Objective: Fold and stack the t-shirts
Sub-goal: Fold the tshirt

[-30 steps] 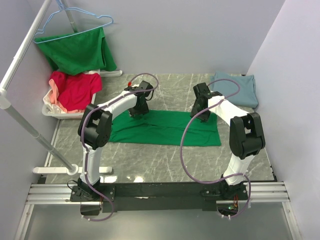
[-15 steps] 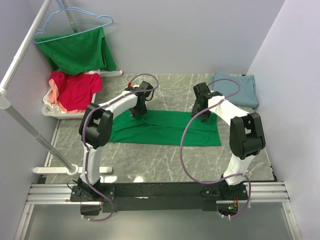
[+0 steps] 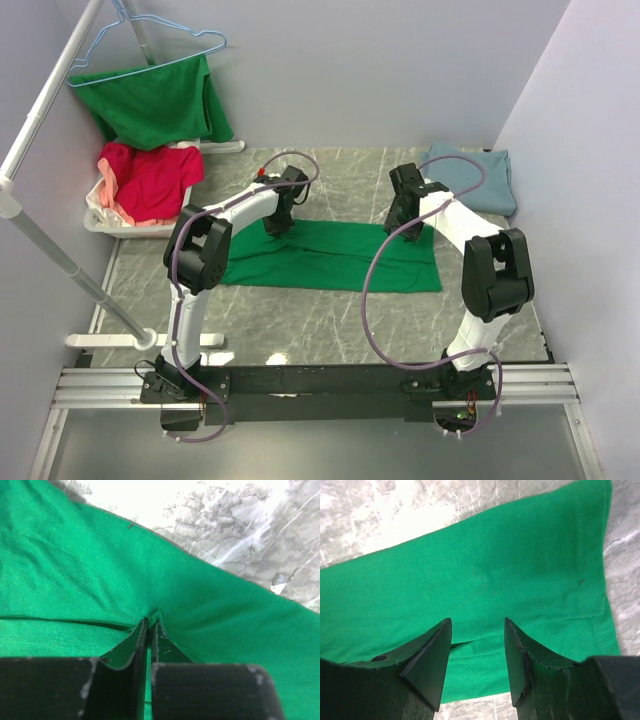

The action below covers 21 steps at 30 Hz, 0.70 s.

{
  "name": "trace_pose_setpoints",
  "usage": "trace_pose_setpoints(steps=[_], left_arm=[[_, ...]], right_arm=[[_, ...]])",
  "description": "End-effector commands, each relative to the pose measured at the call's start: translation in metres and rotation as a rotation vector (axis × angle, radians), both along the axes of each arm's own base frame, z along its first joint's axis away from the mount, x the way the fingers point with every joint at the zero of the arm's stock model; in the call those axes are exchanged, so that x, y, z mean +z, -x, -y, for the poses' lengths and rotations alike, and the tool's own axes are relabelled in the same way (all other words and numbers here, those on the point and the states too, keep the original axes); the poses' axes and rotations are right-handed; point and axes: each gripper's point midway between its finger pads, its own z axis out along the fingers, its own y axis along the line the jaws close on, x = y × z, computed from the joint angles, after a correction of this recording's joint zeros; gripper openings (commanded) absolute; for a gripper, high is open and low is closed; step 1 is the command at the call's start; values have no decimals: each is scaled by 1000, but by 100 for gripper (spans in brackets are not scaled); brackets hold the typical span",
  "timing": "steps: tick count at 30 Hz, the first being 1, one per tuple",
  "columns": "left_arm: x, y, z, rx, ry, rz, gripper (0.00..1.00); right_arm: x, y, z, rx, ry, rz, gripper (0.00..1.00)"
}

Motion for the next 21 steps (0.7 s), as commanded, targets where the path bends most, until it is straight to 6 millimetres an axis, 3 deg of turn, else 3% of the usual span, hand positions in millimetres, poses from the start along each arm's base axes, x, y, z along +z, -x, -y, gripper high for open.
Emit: trace_pose_setpoints(steps=[1, 7, 15, 21], left_arm=[[21, 1, -13, 34, -42, 36, 4], [39, 11, -20, 50, -51, 59, 3], [49, 36, -29, 54, -79, 63, 4], [53, 56, -21, 16, -62, 56, 6]], right_arm=[[24, -1, 6, -12, -3, 66, 53], [24, 6, 7, -13, -9, 68, 53], [18, 15, 9, -12, -8, 60, 53], [12, 20, 10, -12, -8, 48, 52]])
